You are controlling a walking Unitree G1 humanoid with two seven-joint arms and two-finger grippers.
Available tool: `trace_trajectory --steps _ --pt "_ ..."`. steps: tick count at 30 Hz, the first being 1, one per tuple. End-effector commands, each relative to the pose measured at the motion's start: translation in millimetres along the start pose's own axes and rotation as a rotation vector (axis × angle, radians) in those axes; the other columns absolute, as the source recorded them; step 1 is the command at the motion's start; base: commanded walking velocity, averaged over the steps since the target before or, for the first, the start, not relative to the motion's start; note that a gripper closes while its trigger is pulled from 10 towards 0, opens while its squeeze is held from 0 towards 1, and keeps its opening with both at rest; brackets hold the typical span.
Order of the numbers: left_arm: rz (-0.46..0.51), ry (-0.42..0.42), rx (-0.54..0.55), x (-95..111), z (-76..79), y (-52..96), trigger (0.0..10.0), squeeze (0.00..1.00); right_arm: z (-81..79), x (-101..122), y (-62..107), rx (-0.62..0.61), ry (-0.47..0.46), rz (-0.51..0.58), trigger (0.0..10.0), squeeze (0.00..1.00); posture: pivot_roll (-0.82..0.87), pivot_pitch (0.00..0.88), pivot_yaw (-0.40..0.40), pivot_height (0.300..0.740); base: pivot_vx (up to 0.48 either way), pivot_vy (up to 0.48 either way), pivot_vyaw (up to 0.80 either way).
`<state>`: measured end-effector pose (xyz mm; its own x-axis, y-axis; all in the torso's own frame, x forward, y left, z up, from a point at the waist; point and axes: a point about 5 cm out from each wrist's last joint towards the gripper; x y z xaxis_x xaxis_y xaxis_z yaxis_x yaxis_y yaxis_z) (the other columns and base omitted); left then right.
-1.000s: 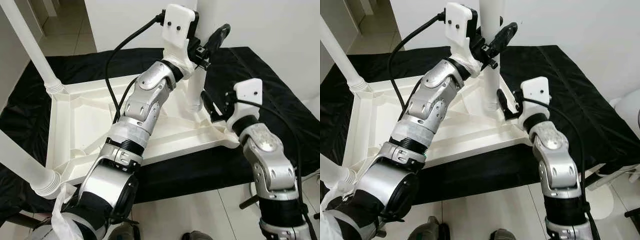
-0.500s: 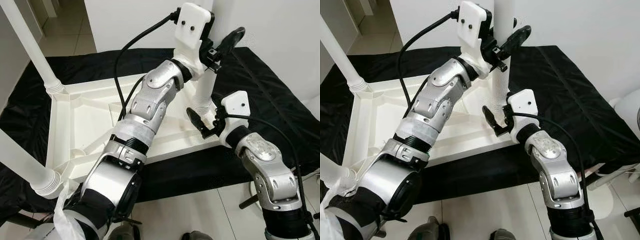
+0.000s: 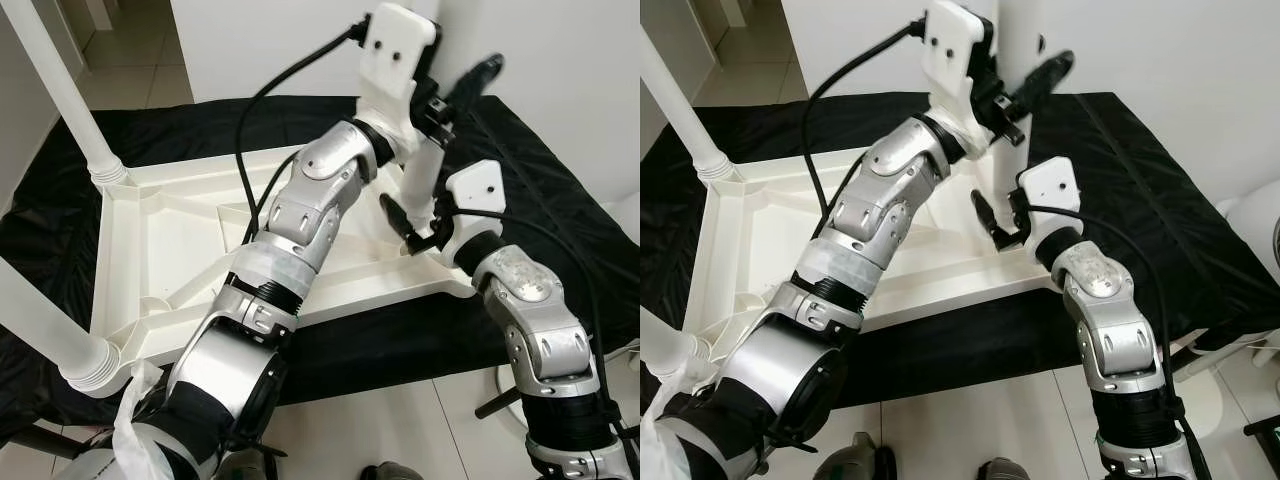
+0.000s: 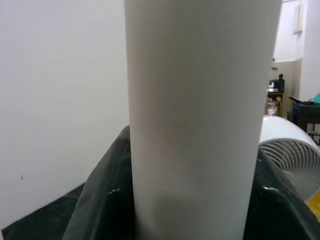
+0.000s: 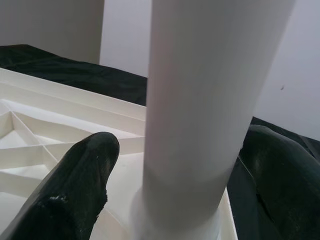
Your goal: Building children table
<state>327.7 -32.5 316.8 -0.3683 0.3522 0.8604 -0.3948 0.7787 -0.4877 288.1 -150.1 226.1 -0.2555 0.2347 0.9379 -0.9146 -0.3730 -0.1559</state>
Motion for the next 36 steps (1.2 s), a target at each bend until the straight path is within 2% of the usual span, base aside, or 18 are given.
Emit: trace_trajectory --steps 1,14,25,26,27,28,30,33,35,36 --pt "0.003 -0.008 -0.015 2.1 1.9 0.7 10.0 0.0 4.0 1.1 -0.3 -0.029 0.003 0.014 10.0 0.0 0.02 0.007 -0.016 0.74 0.0 0.0 0.0" --pt "0.008 0.024 -0.027 4.7 6.1 0.5 10.0 0.0 3.2 -3.7 -11.0 -0.031 0.018 0.028 10.0 0.0 0.03 0.0 -0.015 0.74 0.0 0.0 0.0" --pt "0.017 0.041 -0.035 7.0 11.0 -1.2 10.0 0.0 -1.1 -9.8 -27.0 -0.022 -0.014 0.059 10.0 0.0 0.03 0.0 -0.021 0.74 0.0 0.0 0.0" --pt "0.017 0.042 -0.036 7.2 11.2 -1.3 10.0 0.0 -1.9 -9.6 -28.2 -0.019 -0.016 0.064 9.4 0.0 0.03 0.0 -0.021 0.74 0.0 0.0 0.0" --pt "0.017 0.042 -0.036 7.1 11.4 -1.4 10.0 0.0 -2.4 -9.7 -29.0 -0.017 -0.017 0.067 9.4 0.0 0.04 0.0 -0.025 0.74 0.0 0.0 0.0" --pt "0.018 0.043 -0.035 7.1 11.5 -1.5 10.0 0.0 -2.9 -9.3 -29.5 -0.014 -0.018 0.071 8.9 0.0 0.04 0.0 -0.026 0.74 0.0 0.0 0.0" --pt "0.018 0.043 -0.035 7.1 11.5 -1.5 10.0 0.0 -2.9 -9.3 -29.5 -0.014 -0.018 0.071 8.9 0.0 0.04 0.0 -0.026 0.74 0.0 0.0 0.0" --pt "0.017 0.044 -0.035 7.1 11.8 -1.4 10.0 0.0 -3.7 -8.3 -30.3 -0.009 -0.015 0.082 9.5 0.0 0.03 0.0 -0.026 0.74 0.0 0.0 0.0" --pt "0.017 0.045 -0.035 7.1 12.3 -1.5 10.0 0.0 -4.6 -4.0 -30.0 -0.003 -0.011 0.105 7.4 0.0 0.03 0.0 -0.027 0.74 0.0 0.0 0.0" --pt "0.017 0.045 -0.035 7.1 12.3 -1.5 10.0 0.0 -4.6 -4.0 -30.0 -0.003 -0.011 0.105 7.4 0.0 0.03 0.0 -0.027 0.74 0.0 0.0 0.0"
Point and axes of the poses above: a point about 5 cm out from each wrist's last joint towards the gripper, its own y axis pointing back from the gripper into the wrist, its own x axis along the axis of the wrist's last joint, z = x × y
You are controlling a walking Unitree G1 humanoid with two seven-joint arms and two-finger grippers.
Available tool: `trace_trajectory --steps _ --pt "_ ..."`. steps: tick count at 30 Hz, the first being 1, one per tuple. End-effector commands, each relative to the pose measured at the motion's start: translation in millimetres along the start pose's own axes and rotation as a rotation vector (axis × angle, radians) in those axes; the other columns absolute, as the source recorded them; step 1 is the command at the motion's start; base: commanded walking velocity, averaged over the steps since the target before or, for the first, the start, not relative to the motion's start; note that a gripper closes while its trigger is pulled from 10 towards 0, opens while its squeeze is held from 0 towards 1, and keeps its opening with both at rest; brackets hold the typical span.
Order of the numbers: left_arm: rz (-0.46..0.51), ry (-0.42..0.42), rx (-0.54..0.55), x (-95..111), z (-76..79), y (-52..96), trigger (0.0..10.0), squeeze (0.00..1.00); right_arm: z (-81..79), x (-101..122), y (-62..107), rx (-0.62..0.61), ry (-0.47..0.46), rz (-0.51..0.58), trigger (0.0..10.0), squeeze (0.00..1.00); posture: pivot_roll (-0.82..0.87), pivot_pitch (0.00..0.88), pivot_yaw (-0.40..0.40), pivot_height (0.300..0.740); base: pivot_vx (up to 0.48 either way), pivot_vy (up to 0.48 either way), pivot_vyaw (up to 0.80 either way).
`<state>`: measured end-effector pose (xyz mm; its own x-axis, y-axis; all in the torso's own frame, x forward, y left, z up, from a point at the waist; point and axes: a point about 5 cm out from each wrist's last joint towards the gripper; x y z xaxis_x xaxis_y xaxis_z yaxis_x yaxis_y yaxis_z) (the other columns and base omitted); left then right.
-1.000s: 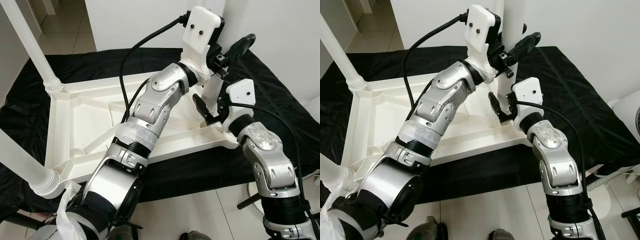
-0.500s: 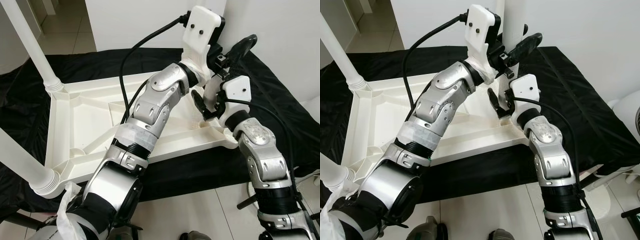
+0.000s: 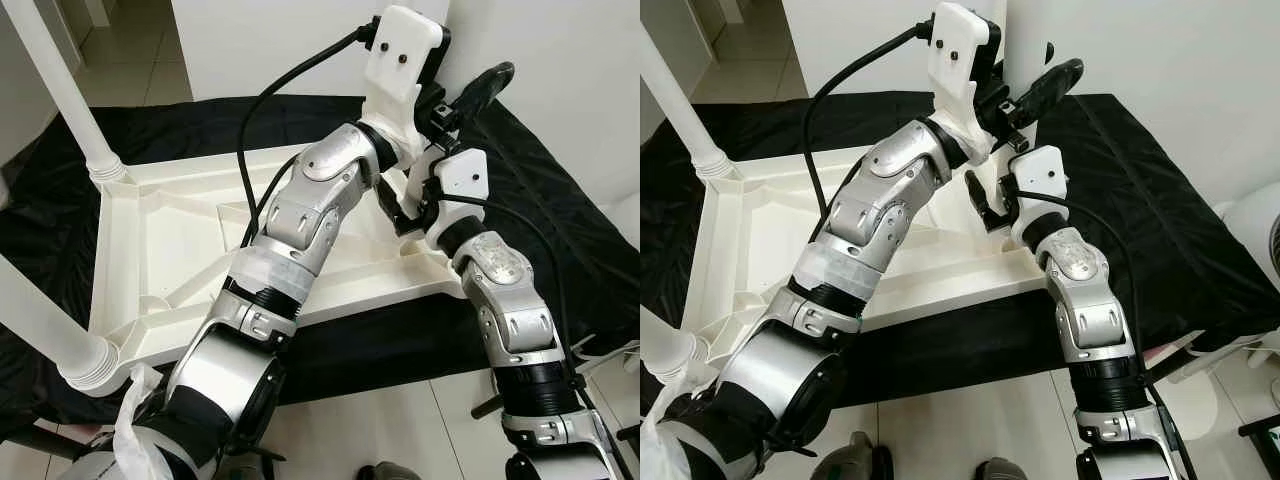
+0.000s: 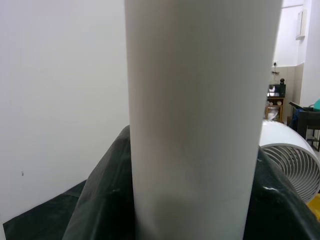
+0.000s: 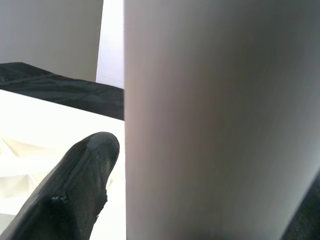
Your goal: Building children table
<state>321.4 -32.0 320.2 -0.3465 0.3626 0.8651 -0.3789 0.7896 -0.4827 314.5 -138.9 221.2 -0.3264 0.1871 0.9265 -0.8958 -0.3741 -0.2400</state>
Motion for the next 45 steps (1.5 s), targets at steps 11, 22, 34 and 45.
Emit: trace_trajectory --steps 11,22,34,45 --pt "0.023 0.022 -0.014 2.5 8.1 -3.5 10.0 0.0 -1.7 4.9 -2.8 0.019 -0.02 0.031 0.0 0.0 0.03 0.0 -0.026 0.74 0.0 0.0 0.0" --pt "0.021 0.01 -0.026 3.5 6.9 -2.0 10.0 0.0 -0.3 1.2 -1.6 -0.024 -0.073 0.016 10.0 0.0 0.04 0.0 -0.022 0.74 0.0 0.0 0.0" --pt "0.007 0.02 -0.065 4.5 2.9 4.0 10.0 0.0 6.6 2.5 -2.3 -0.168 -0.185 0.033 10.0 0.0 0.03 0.0 -0.012 0.74 0.0 0.0 0.0" --pt "-0.011 -0.011 0.103 10.7 -39.2 17.6 10.0 0.0 33.5 -7.2 6.7 -0.411 -0.244 -0.007 10.0 0.0 0.03 0.0 0.002 0.74 0.0 0.0 0.0"
Point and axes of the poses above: a point about 5 cm out from each wrist's last joint towards the gripper, its own y axis pointing back from the gripper into the wrist, its own x axis along the axis of the wrist's last joint, z = x × y
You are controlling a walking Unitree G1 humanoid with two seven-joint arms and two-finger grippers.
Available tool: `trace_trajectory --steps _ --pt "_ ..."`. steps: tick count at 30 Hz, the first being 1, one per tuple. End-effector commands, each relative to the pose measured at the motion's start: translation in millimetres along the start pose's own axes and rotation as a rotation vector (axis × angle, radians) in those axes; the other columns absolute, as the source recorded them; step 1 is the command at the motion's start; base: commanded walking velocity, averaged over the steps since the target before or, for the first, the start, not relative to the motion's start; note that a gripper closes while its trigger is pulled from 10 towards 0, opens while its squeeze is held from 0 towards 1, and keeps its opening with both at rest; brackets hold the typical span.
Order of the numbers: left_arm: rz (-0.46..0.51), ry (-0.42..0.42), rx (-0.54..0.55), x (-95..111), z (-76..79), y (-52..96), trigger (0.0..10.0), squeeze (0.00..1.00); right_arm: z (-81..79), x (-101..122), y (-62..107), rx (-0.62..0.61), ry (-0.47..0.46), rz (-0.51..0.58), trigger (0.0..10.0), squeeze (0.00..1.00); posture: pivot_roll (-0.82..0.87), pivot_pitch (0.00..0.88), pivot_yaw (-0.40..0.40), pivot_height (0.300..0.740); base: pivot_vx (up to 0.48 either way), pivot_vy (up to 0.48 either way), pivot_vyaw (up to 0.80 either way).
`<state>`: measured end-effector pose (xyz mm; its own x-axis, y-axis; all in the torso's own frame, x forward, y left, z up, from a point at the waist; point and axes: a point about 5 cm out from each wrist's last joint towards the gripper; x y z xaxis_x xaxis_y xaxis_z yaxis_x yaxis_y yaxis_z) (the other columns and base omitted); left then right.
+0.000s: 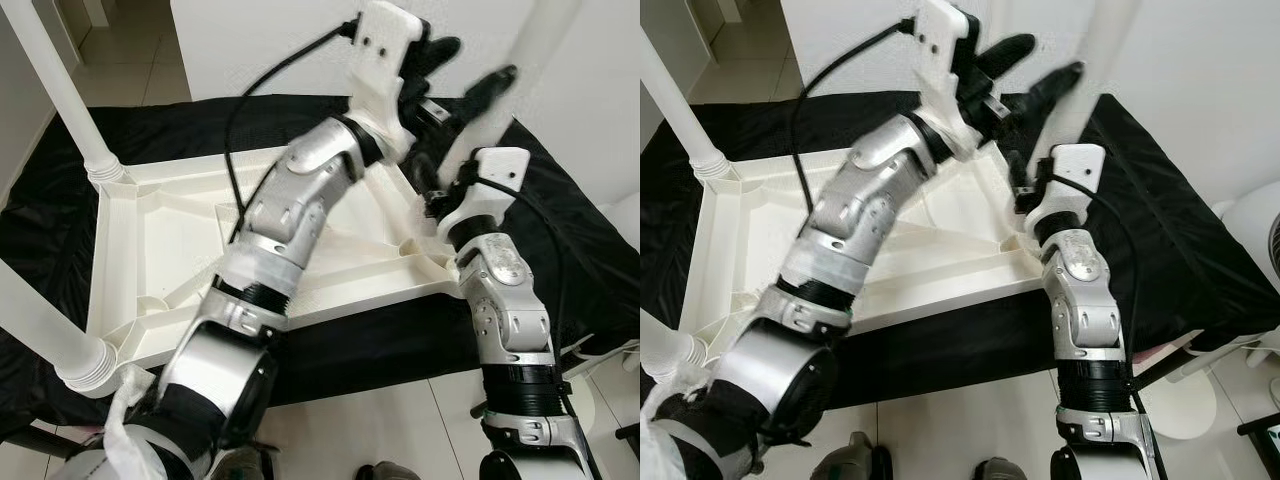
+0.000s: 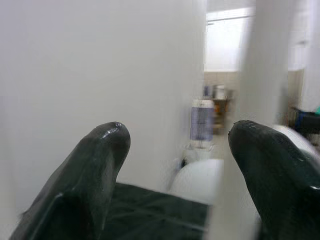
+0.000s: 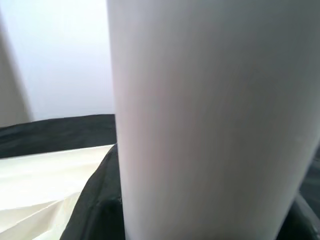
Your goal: Building children table
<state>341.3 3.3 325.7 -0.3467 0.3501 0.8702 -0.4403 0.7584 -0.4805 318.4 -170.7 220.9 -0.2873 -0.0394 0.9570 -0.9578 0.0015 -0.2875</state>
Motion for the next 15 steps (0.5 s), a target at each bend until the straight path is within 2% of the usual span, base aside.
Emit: trace_trajectory --steps 1,3,5,7,15 --pt "0.001 -0.005 0.035 -0.1 -3.8 -0.3 10.0 0.0 2.5 0.9 -2.9 -0.025 -0.009 -0.004 10.0 0.0 0.03 0.0 0.002 0.74 0.0 0.0 0.0" --pt "-0.01 -0.017 0.052 -0.6 -9.5 2.4 10.0 0.0 4.2 1.2 -2.7 -0.041 -0.012 -0.003 10.0 0.0 0.02 0.0 0.006 0.74 0.0 0.0 0.0" --pt "-0.037 -0.051 0.089 -3.4 -22.1 10.8 10.0 0.0 8.8 2.3 -0.8 -0.078 -0.008 0.006 10.0 0.0 0.02 0.0 0.012 0.74 0.0 0.0 0.0" --pt "-0.043 -0.058 0.099 -4.1 -25.6 13.6 10.0 0.0 10.0 2.7 0.0 -0.09 -0.006 0.01 10.0 0.0 0.02 0.0 0.012 0.74 0.0 0.0 0.0" --pt "-0.16 -0.185 0.204 -25.0 -54.7 49.9 10.0 0.0 23.8 1.7 13.7 -0.18 0.004 0.015 10.0 0.0 0.0 0.0 0.018 0.74 0.0 0.0 0.0"
Point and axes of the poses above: a point about 5 cm out from each wrist's last joint towards the gripper, its own y axis pointing back from the gripper into the wrist, its own x axis along the axis of the wrist's last joint, z = x × y
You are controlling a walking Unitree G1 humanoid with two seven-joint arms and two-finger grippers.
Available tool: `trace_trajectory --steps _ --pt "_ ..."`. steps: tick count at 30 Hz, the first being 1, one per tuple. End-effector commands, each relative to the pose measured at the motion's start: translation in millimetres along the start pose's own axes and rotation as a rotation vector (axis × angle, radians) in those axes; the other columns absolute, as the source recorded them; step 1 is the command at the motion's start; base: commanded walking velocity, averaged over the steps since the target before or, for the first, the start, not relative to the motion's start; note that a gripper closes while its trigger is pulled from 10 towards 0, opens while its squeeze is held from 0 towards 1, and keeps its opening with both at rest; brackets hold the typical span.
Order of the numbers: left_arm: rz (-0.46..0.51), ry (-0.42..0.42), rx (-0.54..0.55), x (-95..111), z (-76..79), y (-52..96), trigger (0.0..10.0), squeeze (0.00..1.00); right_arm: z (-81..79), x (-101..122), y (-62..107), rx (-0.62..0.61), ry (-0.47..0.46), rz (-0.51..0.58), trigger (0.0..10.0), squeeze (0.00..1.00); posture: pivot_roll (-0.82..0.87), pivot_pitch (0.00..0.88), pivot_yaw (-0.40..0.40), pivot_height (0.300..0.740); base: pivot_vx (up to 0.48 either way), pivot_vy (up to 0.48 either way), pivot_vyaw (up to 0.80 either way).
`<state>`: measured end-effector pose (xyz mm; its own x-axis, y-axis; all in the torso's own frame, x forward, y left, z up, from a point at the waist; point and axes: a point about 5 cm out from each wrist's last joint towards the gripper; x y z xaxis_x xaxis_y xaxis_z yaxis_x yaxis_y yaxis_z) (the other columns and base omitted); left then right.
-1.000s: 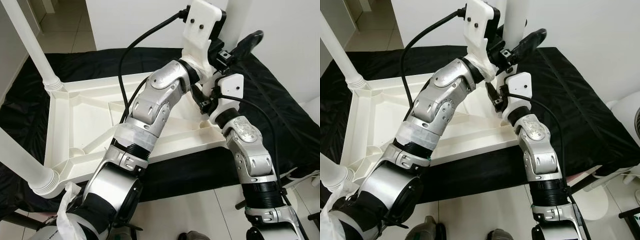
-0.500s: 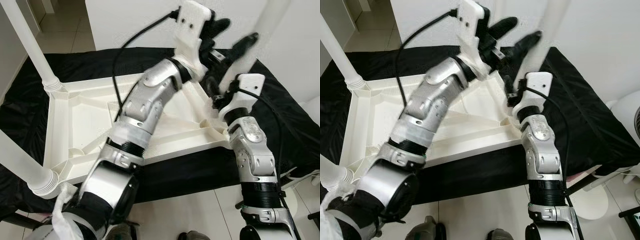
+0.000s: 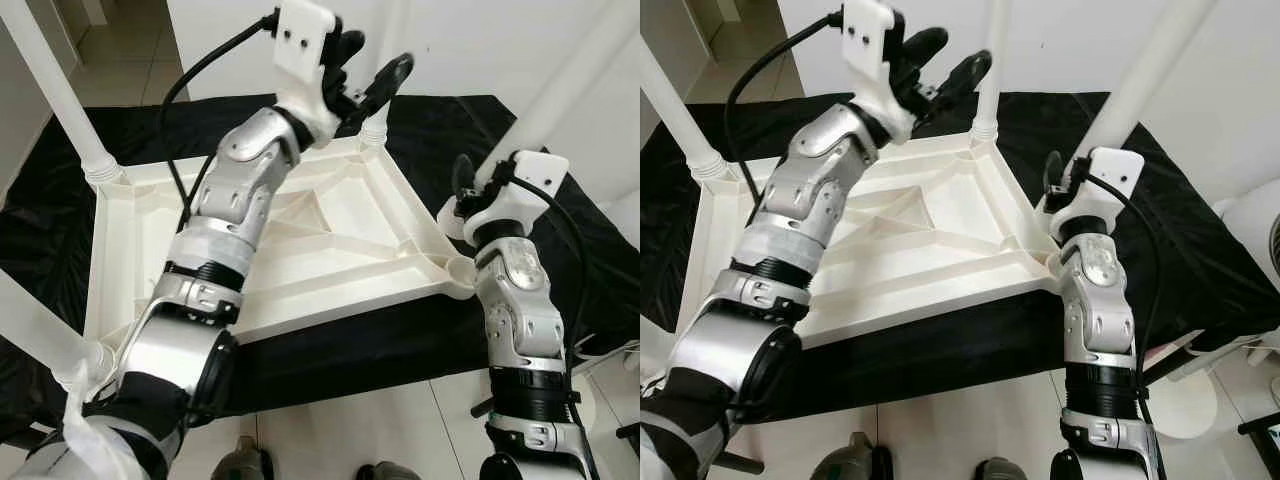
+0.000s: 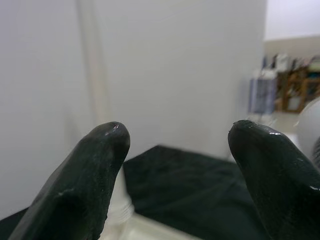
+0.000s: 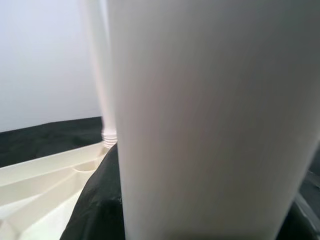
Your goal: Building children table
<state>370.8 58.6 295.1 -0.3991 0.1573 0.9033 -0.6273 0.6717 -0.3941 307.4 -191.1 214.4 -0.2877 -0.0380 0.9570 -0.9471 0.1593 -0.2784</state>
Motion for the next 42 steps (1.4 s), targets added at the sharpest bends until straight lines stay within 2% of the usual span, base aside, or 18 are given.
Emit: trace_trajectory --steps 1,4,7,8,10,12,15,17,22,26,29,30,35,36,39,41,42 --pt "-0.033 -0.027 0.018 -8.7 -3.0 4.6 10.0 0.0 3.4 4.0 0.8 -0.022 0.002 0.014 10.0 0.0 0.0 0.0 0.018 0.74 0.0 0.0 0.0" --pt "-0.128 0.001 0.105 -33.2 -14.9 20.7 10.0 0.0 8.4 3.6 3.6 -0.045 0.012 0.013 10.0 0.0 0.0 0.0 0.023 0.74 0.0 0.0 0.0" --pt "-0.215 0.068 0.243 -58.6 -24.7 38.2 10.0 0.0 11.2 4.4 5.0 -0.061 0.012 0.02 10.0 0.0 0.0 0.0 0.03 0.74 0.0 0.0 0.0" --pt "-0.215 0.068 0.243 -58.6 -24.7 38.2 10.0 0.0 11.2 4.4 5.0 -0.061 0.012 0.02 10.0 0.0 0.0 0.0 0.03 0.74 0.0 0.0 0.0" --pt "-0.249 0.129 0.29 -69.8 -25.9 46.0 10.0 0.0 12.0 6.6 5.5 -0.077 0.007 0.034 10.0 0.0 0.0 0.0 0.032 0.74 0.0 0.0 0.0" --pt "-0.273 0.128 0.318 -76.6 -25.8 51.7 10.0 0.0 11.1 8.2 6.2 -0.076 0.003 0.042 10.0 0.0 0.0 0.0 0.032 0.74 0.0 0.0 0.0" --pt "-0.323 0.162 0.347 -93.6 -21.2 67.4 10.0 0.0 10.0 9.8 7.8 -0.077 0.014 0.052 10.0 0.0 0.0 0.0 0.033 0.74 0.0 0.0 0.0" --pt "-0.332 0.149 0.367 -100.5 -18.5 78.7 10.0 0.0 11.6 9.8 8.5 -0.083 0.021 0.051 10.0 0.0 -0.01 0.0 0.035 0.74 0.0 0.0 0.0" --pt "-0.32 0.107 0.368 -103.9 -14.1 92.2 10.0 0.0 13.1 10.1 9.4 -0.091 0.027 0.052 10.0 0.0 -0.01 0.0 0.037 0.74 0.0 0.0 0.0" --pt "-0.302 0.114 0.342 -105.6 -8.5 102.0 10.0 0.0 13.4 9.6 10.2 -0.093 0.032 0.051 10.0 0.0 -0.01 0.0 0.037 0.74 0.0 0.0 0.0" --pt "-0.276 0.148 0.309 -107.6 6.0 118.4 10.0 0.0 13.3 9.0 12.4 -0.093 0.04 0.049 10.0 0.0 -0.01 0.0 0.043 0.74 0.0 0.0 0.0" --pt "-0.276 0.148 0.309 -107.6 6.0 118.4 10.0 0.0 13.3 9.0 12.4 -0.093 0.04 0.049 10.0 0.0 -0.01 0.0 0.043 0.74 0.0 0.0 0.0" --pt "-0.225 0.188 0.286 -106.5 24.5 140.0 10.0 0.0 14.6 6.3 15.4 -0.102 0.045 0.04 10.0 0.0 -0.01 0.0 0.046 0.74 0.0 0.0 0.0" --pt "-0.225 0.188 0.286 -106.5 24.5 140.0 10.0 0.0 14.6 6.3 15.4 -0.102 0.045 0.04 10.0 0.0 -0.01 0.0 0.046 0.74 0.0 0.0 0.0" --pt "-0.222 0.187 0.242 -107.2 34.2 151.6 10.0 0.0 14.4 5.5 16.6 -0.104 0.046 0.037 10.0 0.0 -0.01 0.0 0.048 0.74 0.0 0.0 0.0" --pt "-0.21 0.143 0.106 -102.3 50.6 156.9 10.0 0.0 15.2 4.9 17.0 -0.106 0.048 0.034 10.0 0.0 -0.01 0.0 0.048 0.74 0.0 0.0 0.0" --pt "-0.21 0.143 0.106 -102.3 50.6 156.9 10.0 0.0 15.2 4.9 17.0 -0.106 0.048 0.034 10.0 0.0 -0.01 0.0 0.048 0.74 0.0 0.0 0.0"
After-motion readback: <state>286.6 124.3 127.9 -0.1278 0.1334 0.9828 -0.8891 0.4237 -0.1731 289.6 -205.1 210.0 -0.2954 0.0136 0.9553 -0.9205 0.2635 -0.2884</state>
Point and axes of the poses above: a point about 5 cm out from each wrist's last joint towards the gripper, its own y axis pointing back from the gripper into the wrist, its own x axis along the axis of the wrist's last joint, z = x × y
